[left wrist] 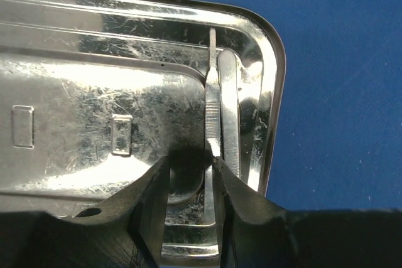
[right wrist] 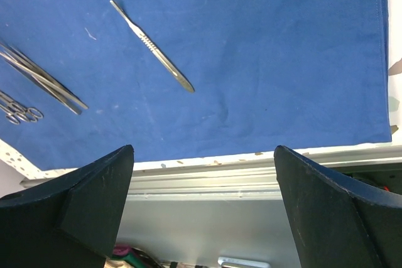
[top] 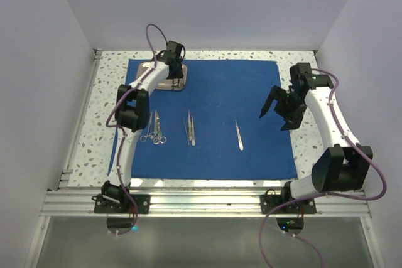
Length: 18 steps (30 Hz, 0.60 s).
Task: Open and lay out the surgical kit
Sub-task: Pick up the medical item from the container.
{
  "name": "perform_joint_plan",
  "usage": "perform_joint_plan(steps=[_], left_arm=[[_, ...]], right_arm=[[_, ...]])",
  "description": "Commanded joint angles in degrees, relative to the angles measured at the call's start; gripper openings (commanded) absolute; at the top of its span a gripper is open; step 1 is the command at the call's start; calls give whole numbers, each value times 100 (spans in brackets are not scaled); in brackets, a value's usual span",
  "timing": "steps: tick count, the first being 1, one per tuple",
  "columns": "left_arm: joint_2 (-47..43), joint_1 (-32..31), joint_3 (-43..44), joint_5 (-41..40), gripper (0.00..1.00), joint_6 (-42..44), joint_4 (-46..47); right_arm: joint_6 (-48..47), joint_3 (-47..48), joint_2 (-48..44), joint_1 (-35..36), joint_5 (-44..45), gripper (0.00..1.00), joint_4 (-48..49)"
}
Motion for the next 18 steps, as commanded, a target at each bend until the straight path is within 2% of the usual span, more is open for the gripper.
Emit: perform_joint_plan(steps=[1,12,18], left_arm=[[-7,31,-71,359,36,75,310],[257,31,123,474,36,75,29],[827,40,904,-113,36,260,-1068]], right_arm=[[-109,216,43,-29,36,97,-36],[-162,102,8,-81,-8,97,35],[-232,102,17,-125,-70,97,78]])
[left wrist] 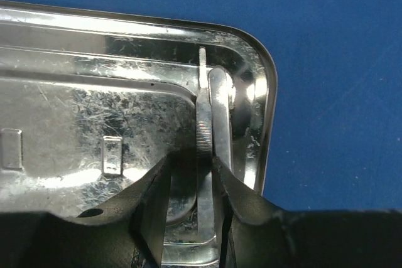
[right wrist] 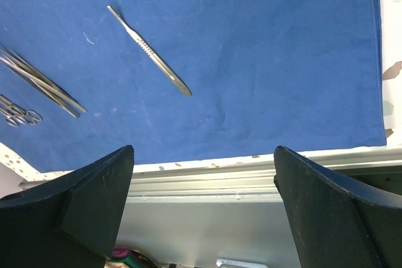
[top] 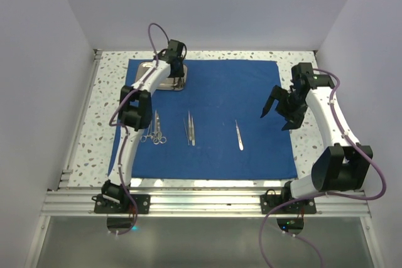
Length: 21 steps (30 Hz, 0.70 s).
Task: Open and lay out the surgical kit
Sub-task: Pick up the medical item from the container.
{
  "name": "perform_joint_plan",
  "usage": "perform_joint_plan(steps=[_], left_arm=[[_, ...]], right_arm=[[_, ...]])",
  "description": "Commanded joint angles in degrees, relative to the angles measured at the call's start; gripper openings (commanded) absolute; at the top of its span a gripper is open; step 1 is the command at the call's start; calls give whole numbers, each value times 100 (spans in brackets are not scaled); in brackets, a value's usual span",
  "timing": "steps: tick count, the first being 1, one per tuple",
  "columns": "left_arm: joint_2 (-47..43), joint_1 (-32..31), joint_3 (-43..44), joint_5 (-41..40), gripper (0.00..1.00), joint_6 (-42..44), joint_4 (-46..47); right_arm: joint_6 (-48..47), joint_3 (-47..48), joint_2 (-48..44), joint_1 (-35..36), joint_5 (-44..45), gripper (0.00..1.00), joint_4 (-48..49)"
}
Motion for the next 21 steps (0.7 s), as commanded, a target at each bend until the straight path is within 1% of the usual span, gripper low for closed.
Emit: perform_joint_plan(steps=[1,5,11,13,15,18,19,21], left_arm=[[491,31,317,-423,36,275,-1080],[501,75,-95,-652,35,390,-1407],[589,119,-359,-467,30,460,-1715],[457,128,-552,-468,27,408,-1671],[151,128,-807,-258,26,425,-1479],[-288,119,-1378,268,25,408,-856],[-343,119,-1484,314,25,373,-836],[-369,119,-1433,393,25,337,-932]], right_arm=[[-143,93,-51,-40,-81,97,50],[-134,5,-104,-40,-151,98,111],[-99,-197,-156,-40,-327,97,217],[-99,-206,-165,-40,-336,97,217],[-108,-215,-209,-40,-336,97,217],[-116,-232,-244,-40,-327,97,208],[-117,-250,-270,-40,-336,97,217],[-108,-294,-314,-40,-336,97,226]])
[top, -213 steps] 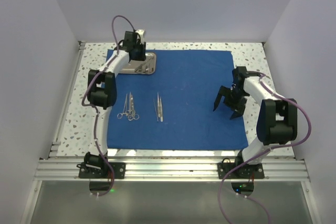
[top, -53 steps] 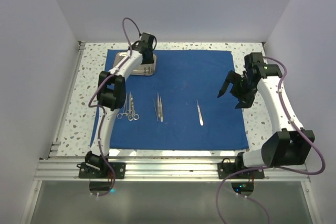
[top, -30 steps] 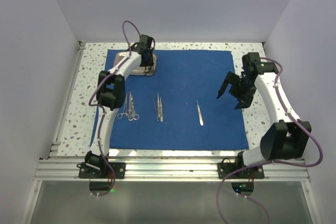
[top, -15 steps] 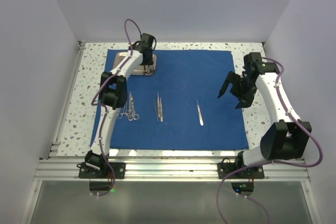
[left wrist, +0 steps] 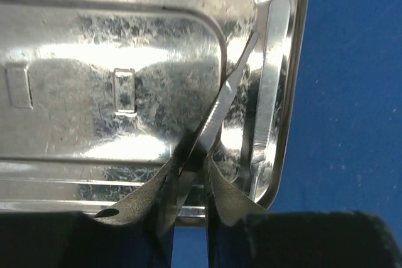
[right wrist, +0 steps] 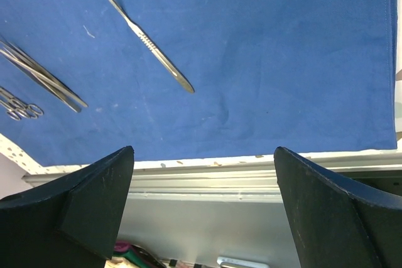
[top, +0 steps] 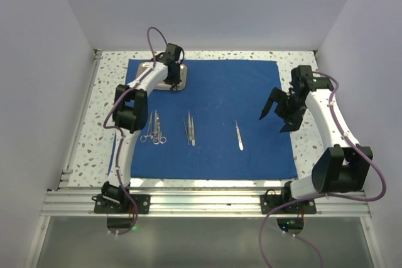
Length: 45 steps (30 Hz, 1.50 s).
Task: Open and lay out the surgical kit
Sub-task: Pick up the medical item from the container.
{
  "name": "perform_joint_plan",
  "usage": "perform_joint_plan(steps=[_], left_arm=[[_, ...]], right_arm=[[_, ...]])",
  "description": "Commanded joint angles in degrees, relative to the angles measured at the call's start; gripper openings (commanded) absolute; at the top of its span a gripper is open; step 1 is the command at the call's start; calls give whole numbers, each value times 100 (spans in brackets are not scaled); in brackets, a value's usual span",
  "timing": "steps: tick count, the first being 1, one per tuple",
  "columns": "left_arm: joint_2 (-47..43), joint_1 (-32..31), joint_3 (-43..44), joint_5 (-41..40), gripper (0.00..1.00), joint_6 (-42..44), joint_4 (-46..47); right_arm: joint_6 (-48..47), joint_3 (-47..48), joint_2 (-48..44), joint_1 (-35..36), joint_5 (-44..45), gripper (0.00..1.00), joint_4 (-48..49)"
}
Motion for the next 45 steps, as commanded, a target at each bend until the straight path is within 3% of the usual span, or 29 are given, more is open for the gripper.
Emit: perform_joint_plan(steps=[1,16,17,18,20,21,29,38,45], left_arm=[[269,123,-357,383,25,66,-891],[612,150,-629,497,25,66,-1384],[620,150,-646,506,23,57,-1410],[620,159,-647,532,12,83,-1445],[638,185,-586,646,1,119,-1489],[638,211,-568,673,0,145,-1489],[226,220,-330,928,0,189,-1173],[-1013,211,-532,1095,0,-22,-374],[-1251,211,-725,1174,0,-92,-206]], right_arm=[[-73,-53,-260,-16,-139,97,80],[-64,-89,-365,-16,-139,97,62],[-55,-106,-383,-16,-139,98,53],[-47,-115,-392,-16,-139,97,53],[-20,-150,-401,-16,-148,98,62],[-20,-159,-401,-25,-157,98,62],[33,-264,-445,-16,-262,97,115],[68,-431,-620,-16,-411,97,176],[85,-554,-796,-16,-491,97,203]])
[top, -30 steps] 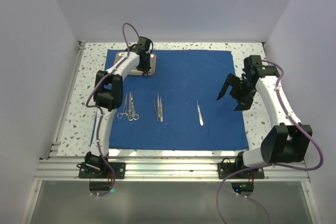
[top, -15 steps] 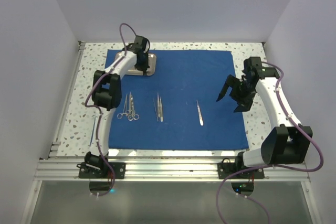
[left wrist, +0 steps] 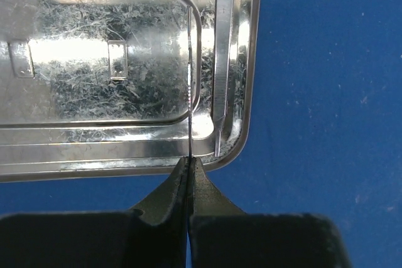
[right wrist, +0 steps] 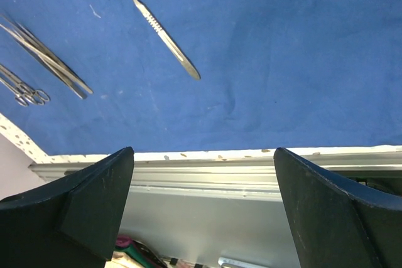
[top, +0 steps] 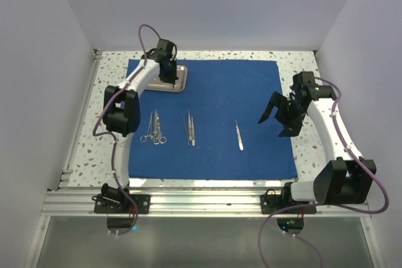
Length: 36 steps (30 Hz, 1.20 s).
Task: Open and lay out the surgical kit
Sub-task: Pick up the medical item from the container, then place the medical item in the surgical kit.
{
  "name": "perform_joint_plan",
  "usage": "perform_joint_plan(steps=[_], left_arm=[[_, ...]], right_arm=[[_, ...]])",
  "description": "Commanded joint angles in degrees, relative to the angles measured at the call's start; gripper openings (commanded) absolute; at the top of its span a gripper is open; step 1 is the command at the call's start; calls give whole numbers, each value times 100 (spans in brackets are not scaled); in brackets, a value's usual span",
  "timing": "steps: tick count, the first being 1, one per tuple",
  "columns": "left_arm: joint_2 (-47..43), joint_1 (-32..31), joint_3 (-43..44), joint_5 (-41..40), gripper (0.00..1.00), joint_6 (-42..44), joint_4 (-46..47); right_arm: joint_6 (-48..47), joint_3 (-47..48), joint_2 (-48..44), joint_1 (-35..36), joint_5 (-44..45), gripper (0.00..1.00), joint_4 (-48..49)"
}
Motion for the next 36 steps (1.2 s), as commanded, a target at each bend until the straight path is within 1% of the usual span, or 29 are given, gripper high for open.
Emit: perform_joint_plan(steps=[1,4,7,11,13,14,15,16,17,19,20,21,22,23,25,26,28,29,33,34,36], left_arm=[[-393,10,-164,201,0,-110,58],[-586,2,-305,368,0,-224,190],[-963,-60,-585,570,0,-452,480],[-1647,-314,-1340,913,0,-1197,1120],[-1781,-709,-1404,739,0,-1357,1131],[-1877,-867,-1377,398,0,-1523,1035],[-1930,-1182,-1395,299,0,-1621,1017],[-1974,-1324,-1430,237,0,-1761,1017],[-2079,-1604,-1621,158,0,-2049,1112],[-2203,-1861,-1868,79,0,-2384,1218],[-2308,-2132,-2165,9,0,-2682,1402],[-2352,-2256,-2299,-27,0,-2833,1473],[-2396,-2388,-2422,-36,0,-2965,1543],[-2432,-2641,-2649,-245,0,-3192,1727],[-2397,-2863,-2774,-413,0,-3387,1772],[-2318,-2942,-2862,-484,0,-3632,1772],[-2230,-3109,-2941,-484,0,-3905,1746],[-2143,-3206,-3029,-397,0,-4115,1798],[-1975,-3426,-3153,-80,0,-4355,2062],[-1923,-3461,-3126,94,0,-4407,2045],[-1931,-3566,-3091,122,0,-4565,1905]], right_arm=[[37,-63,-226,-14,-257,97,61],[20,-124,-314,-14,-274,98,43],[28,-186,-410,-14,-318,97,25],[81,-265,-595,-14,-345,98,-19],[108,-256,-717,-14,-353,98,-71],[116,-256,-753,-14,-353,97,-97],[116,-247,-788,-14,-345,98,-176],[116,-221,-867,-14,-345,98,-220],[125,-212,-902,-14,-371,98,-247],[125,-212,-990,-14,-406,98,-335],[151,-221,-1078,-14,-424,98,-370],[152,-221,-1113,-14,-450,98,-431],[152,-238,-1157,-14,-459,98,-475],[143,-247,-1253,-14,-468,98,-519],[117,-308,-1342,-23,-450,98,-651],[108,-344,-1377,-6,-441,98,-678],[81,-475,-1517,65,-415,98,-765],[73,-519,-1561,91,-389,98,-792],[20,-643,-1667,249,-283,98,-889],[11,-643,-1676,310,-231,98,-906],[-15,-634,-1659,372,-195,98,-898]])
